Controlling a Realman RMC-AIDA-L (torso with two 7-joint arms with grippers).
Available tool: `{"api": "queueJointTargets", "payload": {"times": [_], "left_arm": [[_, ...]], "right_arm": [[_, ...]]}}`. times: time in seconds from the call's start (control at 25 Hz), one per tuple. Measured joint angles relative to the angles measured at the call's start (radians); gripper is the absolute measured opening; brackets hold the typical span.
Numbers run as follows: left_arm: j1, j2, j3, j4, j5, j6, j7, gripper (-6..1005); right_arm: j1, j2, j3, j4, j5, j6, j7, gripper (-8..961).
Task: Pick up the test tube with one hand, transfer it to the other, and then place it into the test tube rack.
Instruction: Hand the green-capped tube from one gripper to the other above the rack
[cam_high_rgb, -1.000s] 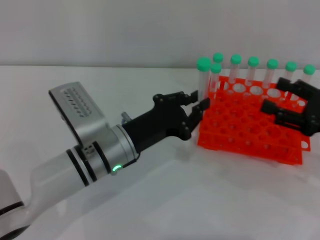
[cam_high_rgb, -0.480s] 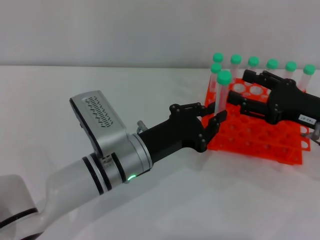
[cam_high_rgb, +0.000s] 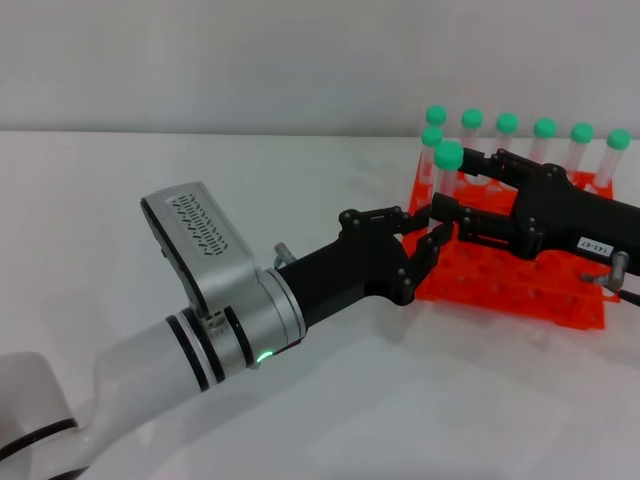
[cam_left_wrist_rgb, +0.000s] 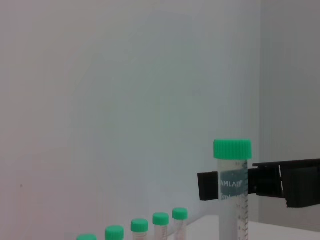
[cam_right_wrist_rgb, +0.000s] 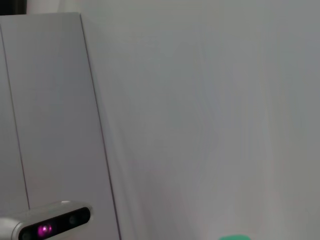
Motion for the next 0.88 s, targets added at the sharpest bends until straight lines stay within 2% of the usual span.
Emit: {"api": "queueJointTargets", "payload": {"times": [0.44, 0.76, 0.88], "left_arm": [[0.024, -0.001, 0.004, 0.018, 0.006, -0.016, 0.0, 255], [0.028, -0.002, 0.005, 0.026, 0.006, -0.017, 0.001, 260], [0.029, -0.002, 0.005, 0.028, 0.008, -0.018, 0.001, 262]], "right_arm": [[0.032, 0.001, -0.011, 0.06, 0.041, 0.002, -0.006, 678], [0.025, -0.004, -0.012, 0.068, 0.043, 0.009, -0.001, 437], [0.025, -0.006, -0.012, 0.072, 0.04, 0.014, 0.0, 396]]}}
